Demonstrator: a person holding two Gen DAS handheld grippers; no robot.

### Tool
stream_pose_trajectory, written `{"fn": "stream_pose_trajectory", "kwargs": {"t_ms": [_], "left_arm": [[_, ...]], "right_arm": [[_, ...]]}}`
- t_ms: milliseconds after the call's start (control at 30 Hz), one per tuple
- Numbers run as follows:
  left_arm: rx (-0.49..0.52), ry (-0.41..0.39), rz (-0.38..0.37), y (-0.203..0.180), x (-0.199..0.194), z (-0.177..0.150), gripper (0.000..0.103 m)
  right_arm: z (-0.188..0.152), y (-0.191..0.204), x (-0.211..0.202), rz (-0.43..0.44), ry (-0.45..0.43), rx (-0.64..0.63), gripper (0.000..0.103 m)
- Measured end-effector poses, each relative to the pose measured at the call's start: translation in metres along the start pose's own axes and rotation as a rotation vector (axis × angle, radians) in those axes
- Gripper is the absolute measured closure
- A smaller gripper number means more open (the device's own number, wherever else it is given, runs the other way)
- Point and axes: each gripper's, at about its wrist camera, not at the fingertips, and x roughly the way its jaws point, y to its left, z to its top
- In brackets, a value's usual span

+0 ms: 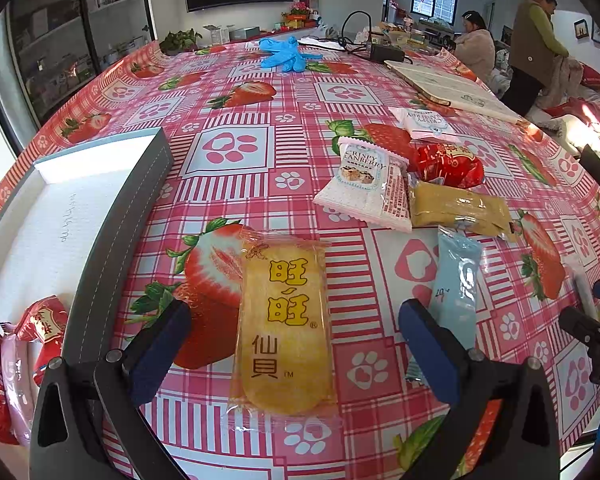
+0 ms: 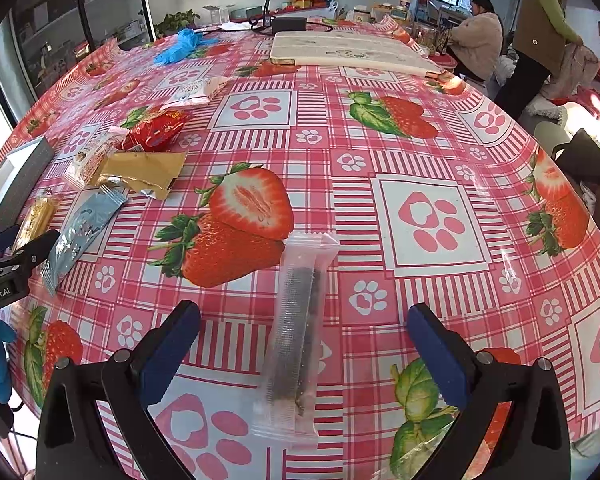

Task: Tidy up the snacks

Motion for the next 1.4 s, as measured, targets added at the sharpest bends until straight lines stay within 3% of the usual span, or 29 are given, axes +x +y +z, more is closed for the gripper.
{"fn": "stream_pose_trajectory", "kwargs": {"t_ms": [200, 300, 367, 433, 467, 500, 533, 567, 633, 833, 1133, 1400], "left_arm": [[0.024, 0.144, -0.013, -0.005, 0.008, 0.018, 0.003], [0.042, 0.194, -0.028, -0.009, 0.008, 0.024, 0.015], [0.044, 0.196, -0.031, -0.011, 0.004, 0.026, 0.031], [0.046, 0.191, -0.037, -0.013, 0.001, 0.027, 0.063], [0.043, 0.195, -0.040, -0.012, 0.001, 0.028, 0.064], [0.035, 0.196, -0.045, -0.011, 0.001, 0.028, 0.064], [0.025, 0.198, -0.051, -0.010, 0.000, 0.028, 0.064], [0.010, 0.202, -0.061, -0.008, -0.002, 0.028, 0.064], [-0.013, 0.205, -0.082, -0.005, -0.008, 0.026, 0.064], [-0.003, 0.161, -0.092, 0.000, -0.036, 0.032, 0.064], [-0.021, 0.067, -0.126, 0.013, -0.089, 0.061, 0.064], [-0.063, -0.034, -0.114, 0.055, -0.143, 0.091, 0.064]], "right_arm": [[0.013, -0.001, 0.005, 0.037, 0.116, -0.062, 0.000], [0.017, -0.001, 0.006, 0.042, 0.147, -0.069, 0.000], [0.016, 0.000, 0.006, 0.038, 0.148, -0.068, 0.002], [0.016, 0.000, 0.001, 0.038, 0.131, -0.063, 0.013], [0.019, 0.002, -0.001, 0.041, 0.124, -0.068, 0.029], [0.020, 0.004, -0.004, 0.046, 0.119, -0.074, 0.052], [0.021, 0.005, -0.006, 0.051, 0.117, -0.076, 0.064], [0.022, 0.006, -0.007, 0.055, 0.118, -0.073, 0.083], [0.022, 0.002, -0.007, 0.079, 0.113, -0.043, 0.083], [0.018, -0.018, -0.010, 0.257, 0.133, 0.112, 0.083], [0.025, -0.008, -0.014, 0.249, 0.128, 0.083, 0.083], [0.053, 0.021, -0.040, 0.339, 0.074, 0.033, 0.083]]}}
